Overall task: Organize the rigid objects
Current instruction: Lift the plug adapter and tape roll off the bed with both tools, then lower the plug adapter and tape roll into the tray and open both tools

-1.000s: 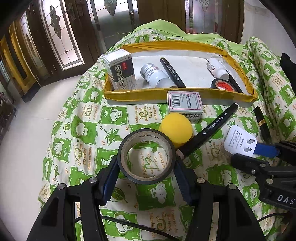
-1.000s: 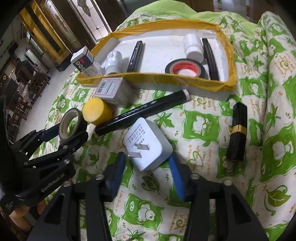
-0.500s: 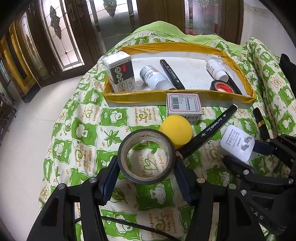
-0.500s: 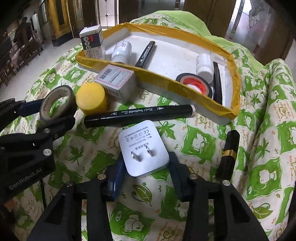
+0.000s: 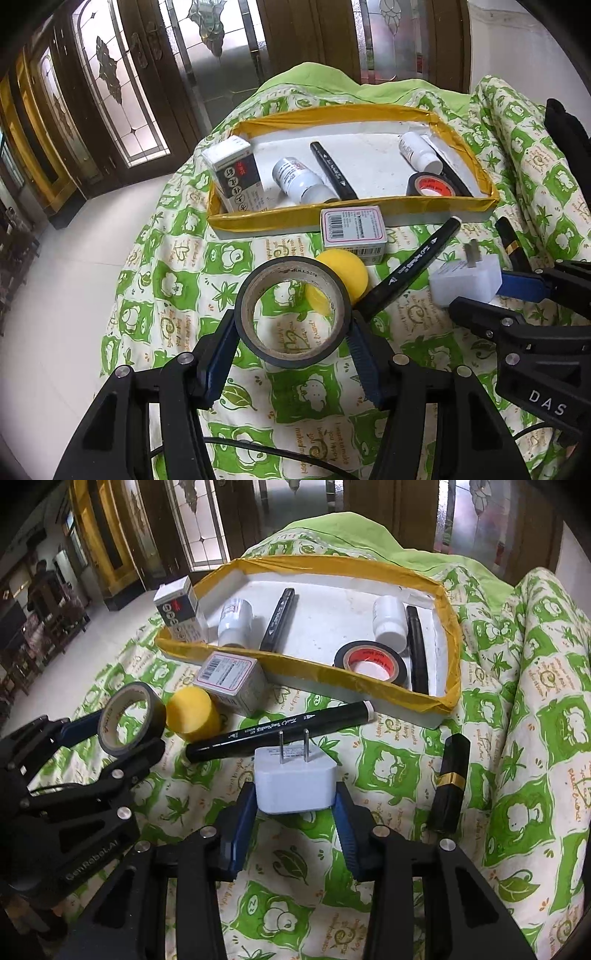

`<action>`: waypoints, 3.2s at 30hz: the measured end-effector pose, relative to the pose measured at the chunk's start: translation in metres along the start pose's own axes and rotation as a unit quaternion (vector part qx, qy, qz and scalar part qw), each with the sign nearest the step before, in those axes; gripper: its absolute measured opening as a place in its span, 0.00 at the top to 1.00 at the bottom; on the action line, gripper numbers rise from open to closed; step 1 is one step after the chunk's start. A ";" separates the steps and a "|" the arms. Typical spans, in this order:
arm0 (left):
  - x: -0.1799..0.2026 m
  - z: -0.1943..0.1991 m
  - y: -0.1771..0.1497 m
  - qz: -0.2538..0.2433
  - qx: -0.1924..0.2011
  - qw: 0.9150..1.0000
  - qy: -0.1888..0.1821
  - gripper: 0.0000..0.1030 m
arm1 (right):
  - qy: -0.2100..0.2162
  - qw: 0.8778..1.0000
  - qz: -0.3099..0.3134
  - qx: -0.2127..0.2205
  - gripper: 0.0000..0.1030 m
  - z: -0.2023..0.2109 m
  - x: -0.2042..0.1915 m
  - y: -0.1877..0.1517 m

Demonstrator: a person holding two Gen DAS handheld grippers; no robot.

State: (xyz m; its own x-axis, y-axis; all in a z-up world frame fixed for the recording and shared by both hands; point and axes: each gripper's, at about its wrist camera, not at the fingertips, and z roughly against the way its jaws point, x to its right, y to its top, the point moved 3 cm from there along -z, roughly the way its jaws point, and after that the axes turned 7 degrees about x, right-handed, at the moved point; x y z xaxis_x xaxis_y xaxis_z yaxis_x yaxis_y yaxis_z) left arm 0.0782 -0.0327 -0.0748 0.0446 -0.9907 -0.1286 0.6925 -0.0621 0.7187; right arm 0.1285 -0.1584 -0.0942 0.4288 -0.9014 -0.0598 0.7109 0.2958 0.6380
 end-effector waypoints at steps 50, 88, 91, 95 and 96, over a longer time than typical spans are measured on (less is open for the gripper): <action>-0.004 -0.003 0.046 0.104 0.002 0.989 -0.108 0.40 | 0.065 0.979 -0.180 0.074 0.62 0.035 0.080 0.054; 0.063 -0.122 0.116 0.078 -0.037 0.984 -0.159 0.38 | 0.063 0.984 -0.158 0.052 0.61 -0.106 0.107 0.169; 0.058 -0.109 0.112 0.071 -0.029 0.985 -0.156 0.37 | 0.059 0.980 -0.174 0.072 0.54 -0.094 0.114 0.166; 0.044 -0.078 0.100 0.069 -0.014 0.986 -0.153 0.32 | 0.065 0.973 -0.200 0.091 0.52 -0.075 0.122 0.160; 0.040 -0.071 0.095 0.071 -0.013 0.986 -0.152 0.30 | 0.066 0.971 -0.207 0.095 0.50 -0.071 0.123 0.158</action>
State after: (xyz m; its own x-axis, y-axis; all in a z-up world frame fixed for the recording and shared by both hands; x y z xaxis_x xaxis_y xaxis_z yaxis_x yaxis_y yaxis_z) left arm 0.1967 -0.0696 -0.0605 -0.0726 -0.9801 0.1845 0.7127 0.0784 0.6971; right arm 0.3328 -0.2004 -0.0554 0.2044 -0.8788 -0.4312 0.7274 -0.1585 0.6677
